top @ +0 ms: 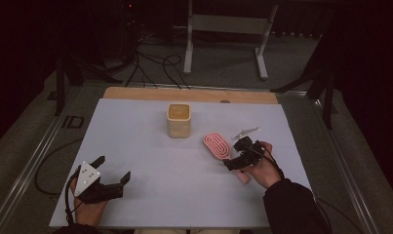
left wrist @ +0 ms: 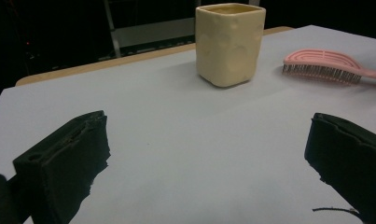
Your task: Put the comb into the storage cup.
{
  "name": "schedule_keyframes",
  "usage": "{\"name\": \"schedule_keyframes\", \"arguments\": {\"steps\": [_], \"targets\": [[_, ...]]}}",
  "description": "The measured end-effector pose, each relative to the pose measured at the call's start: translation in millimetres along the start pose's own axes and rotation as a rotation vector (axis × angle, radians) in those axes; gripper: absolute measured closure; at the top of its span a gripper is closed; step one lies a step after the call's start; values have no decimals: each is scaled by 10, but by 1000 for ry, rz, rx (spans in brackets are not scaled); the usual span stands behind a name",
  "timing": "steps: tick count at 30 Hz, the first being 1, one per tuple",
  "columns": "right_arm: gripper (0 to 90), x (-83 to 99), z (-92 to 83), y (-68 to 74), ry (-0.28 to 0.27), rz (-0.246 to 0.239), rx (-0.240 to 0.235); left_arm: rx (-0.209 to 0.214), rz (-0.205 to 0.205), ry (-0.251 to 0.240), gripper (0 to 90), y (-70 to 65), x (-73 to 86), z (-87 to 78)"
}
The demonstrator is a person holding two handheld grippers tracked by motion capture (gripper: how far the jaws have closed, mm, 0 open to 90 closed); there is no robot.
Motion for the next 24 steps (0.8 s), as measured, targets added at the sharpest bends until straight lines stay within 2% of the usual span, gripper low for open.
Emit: {"name": "schedule_keyframes", "arguments": {"steps": [7, 17, 24], "targets": [[89, -14, 83, -20, 53, 25, -17, 1, 0, 0, 4, -1, -1, 1], [90, -88, 175, -12, 117, 35, -19, 3, -1, 0, 4, 1, 1, 1], [136, -112, 266, -6, 169, 36, -23, 4, 0, 2, 4, 3, 2, 3]]}}
Point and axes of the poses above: each handheld gripper's, and its own axes: z roughly forward along the jaws, x roughly out of its underside, y roughly to its left, the point moved 1 cm from there along z, roughly forward along the jaws, and after that the axes turned 14 degrees about z, right-handed, at the moved point
